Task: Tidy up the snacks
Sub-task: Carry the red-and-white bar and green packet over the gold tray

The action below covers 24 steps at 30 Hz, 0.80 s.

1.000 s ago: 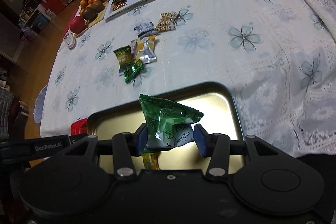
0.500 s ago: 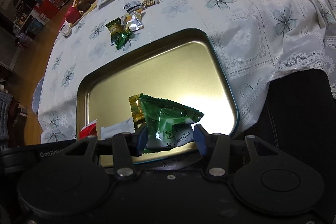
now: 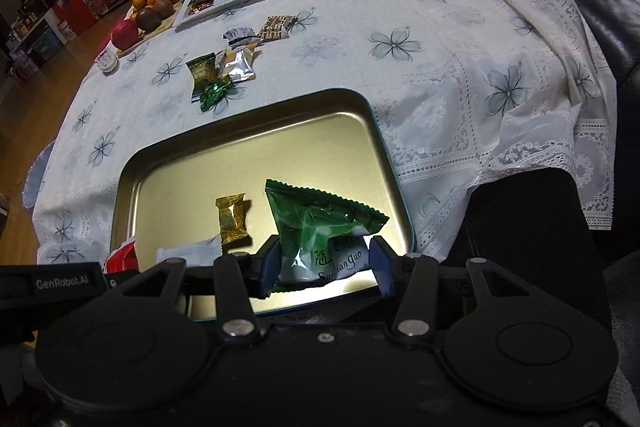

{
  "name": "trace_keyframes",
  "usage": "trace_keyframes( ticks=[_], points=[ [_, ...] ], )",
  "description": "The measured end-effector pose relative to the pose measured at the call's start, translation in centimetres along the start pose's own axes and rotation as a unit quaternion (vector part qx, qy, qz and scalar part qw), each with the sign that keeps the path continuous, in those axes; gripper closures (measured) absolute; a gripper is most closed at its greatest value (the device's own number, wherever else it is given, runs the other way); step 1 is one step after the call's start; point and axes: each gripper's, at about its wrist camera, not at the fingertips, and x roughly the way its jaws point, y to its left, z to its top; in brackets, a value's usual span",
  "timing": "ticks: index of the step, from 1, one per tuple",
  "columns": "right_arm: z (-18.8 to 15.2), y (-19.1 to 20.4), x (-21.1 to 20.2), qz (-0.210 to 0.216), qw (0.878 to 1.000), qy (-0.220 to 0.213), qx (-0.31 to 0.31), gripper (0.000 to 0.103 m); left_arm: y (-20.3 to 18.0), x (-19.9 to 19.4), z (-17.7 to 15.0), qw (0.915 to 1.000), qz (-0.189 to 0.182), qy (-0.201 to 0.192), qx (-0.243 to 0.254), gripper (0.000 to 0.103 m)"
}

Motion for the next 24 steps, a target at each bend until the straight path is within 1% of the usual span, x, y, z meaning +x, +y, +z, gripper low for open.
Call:
trace_keyframes(
  ticks=[4, 11, 15, 18, 24],
  points=[
    [0.0, -0.1, 0.1, -0.002, 1.0, 0.001, -0.002, 0.053, -0.1, 0.1, -0.2, 1.0, -0.001, -0.001, 0.002, 0.061],
    [0.4, 0.3, 1.1, -0.003, 1.0, 0.016, -0.005, 0.052, -0.3, 0.0, -0.3, 0.9999, 0.002, 0.001, 0.014, 0.061],
    [0.5, 0.4, 1.0, 0.001, 1.0, 0.014, -0.005, 0.052, -0.3, 0.0, -0.2, 0.9999, 0.005, 0.004, 0.016, 0.061],
    [0.6, 0.3, 0.7, 0.013, 1.0, 0.008, -0.003, 0.051, -0.5, 0.0, -0.2, 0.9997, 0.008, 0.004, 0.02, 0.061],
    [0.5, 0.5, 0.6, 0.018, 1.0, 0.012, -0.005, 0.051, -0.7, 0.2, -0.2, 0.9995, 0.014, 0.01, 0.027, 0.061]
  ],
)
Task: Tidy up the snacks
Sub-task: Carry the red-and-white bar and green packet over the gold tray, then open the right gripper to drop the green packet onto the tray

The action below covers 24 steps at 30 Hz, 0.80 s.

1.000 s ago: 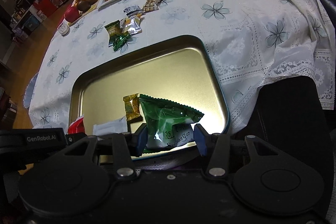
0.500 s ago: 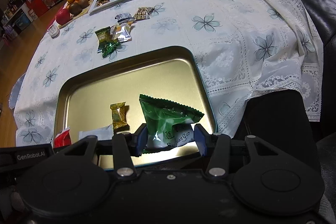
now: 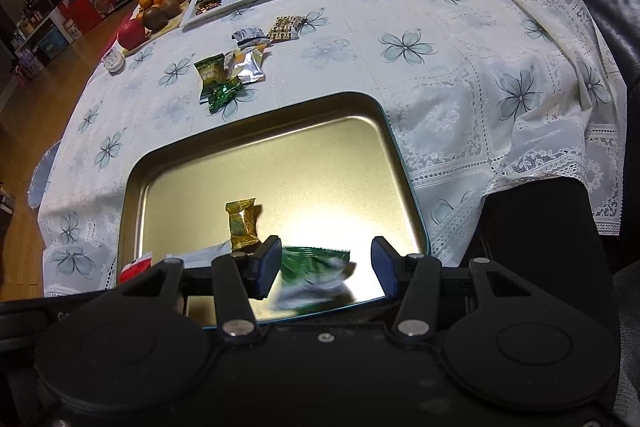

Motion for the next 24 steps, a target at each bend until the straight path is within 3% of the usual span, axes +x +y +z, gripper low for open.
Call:
trace_keyframes(
  ticks=[9, 24],
  points=[
    [-0.3, -0.3, 0.2, 0.001, 1.0, 0.014, 0.003, 0.051, -0.5, 0.2, 0.7, 0.9999, -0.002, 0.005, 0.013, 0.061],
    [-0.5, -0.4, 0.8, 0.006, 1.0, 0.029, 0.004, 0.051, -0.4, 1.1, 6.8, 0.9984, 0.043, -0.012, 0.034, 0.06]
  ],
)
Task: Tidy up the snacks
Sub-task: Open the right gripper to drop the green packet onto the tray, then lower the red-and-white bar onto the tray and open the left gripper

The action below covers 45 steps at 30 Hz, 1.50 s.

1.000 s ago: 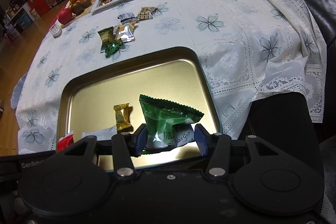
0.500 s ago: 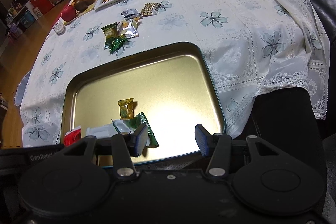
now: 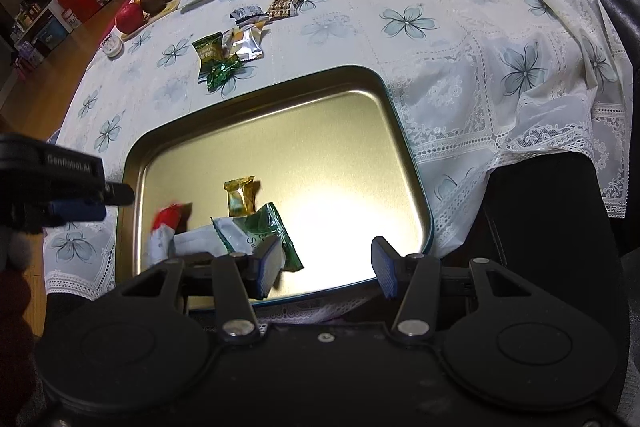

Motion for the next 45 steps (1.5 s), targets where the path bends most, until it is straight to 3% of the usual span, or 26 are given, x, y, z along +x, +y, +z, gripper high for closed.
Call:
trace_keyframes(
  ticks=[20, 29, 45],
  points=[
    [-0.3, 0.4, 0.8, 0.0, 1.0, 0.022, -0.015, 0.05, -1.1, 0.1, -6.4, 0.9987, 0.035, 0.014, 0.034, 0.06],
    [-0.5, 0.6, 1.5, -0.003, 0.999, 0.033, -0.019, 0.05, -1.3, 0.0, -7.4, 0.9984, 0.036, 0.011, 0.042, 0.059],
    [1.3, 0.9, 3.9, 0.0, 0.997, 0.077, -0.009, 0.05, -1.2, 1.2, -6.3, 0.998, 0.02, 0.047, 0.036, 0.06]
  ],
)
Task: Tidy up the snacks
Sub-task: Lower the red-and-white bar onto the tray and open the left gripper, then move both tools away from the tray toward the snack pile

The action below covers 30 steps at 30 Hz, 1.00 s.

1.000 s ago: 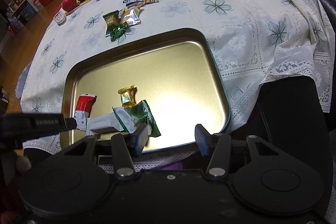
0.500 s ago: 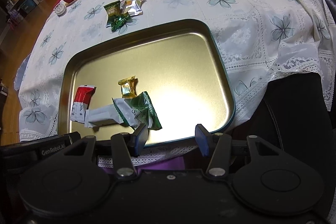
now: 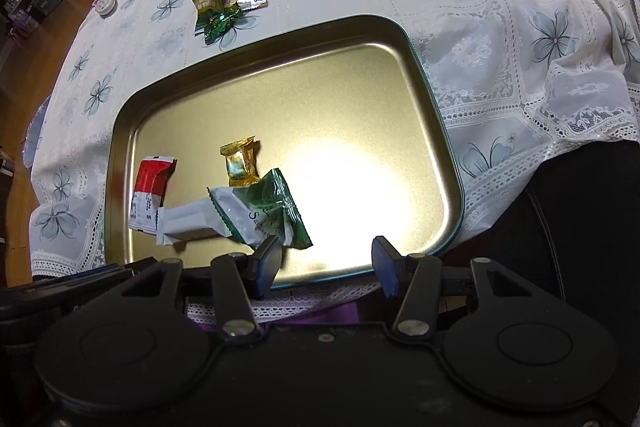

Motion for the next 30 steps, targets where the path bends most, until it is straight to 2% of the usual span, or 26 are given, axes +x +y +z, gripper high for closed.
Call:
trace_keyframes(
  ticks=[19, 25, 30],
  points=[
    [5.8, -0.6, 2.5, 0.04, 0.996, 0.062, 0.045, 0.049, 0.5, 0.6, 5.9, 0.9994, -0.019, 0.028, -0.012, 0.059],
    [8.9, -0.5, 1.9, 0.051, 0.997, 0.047, 0.043, 0.049, 1.0, 0.6, 8.8, 0.9994, -0.02, 0.019, -0.019, 0.06],
    [13.4, 0.2, 1.9, 0.045, 0.998, 0.016, 0.027, 0.049, 1.2, 1.2, 11.6, 0.9994, -0.02, 0.01, -0.025, 0.059]
  ],
)
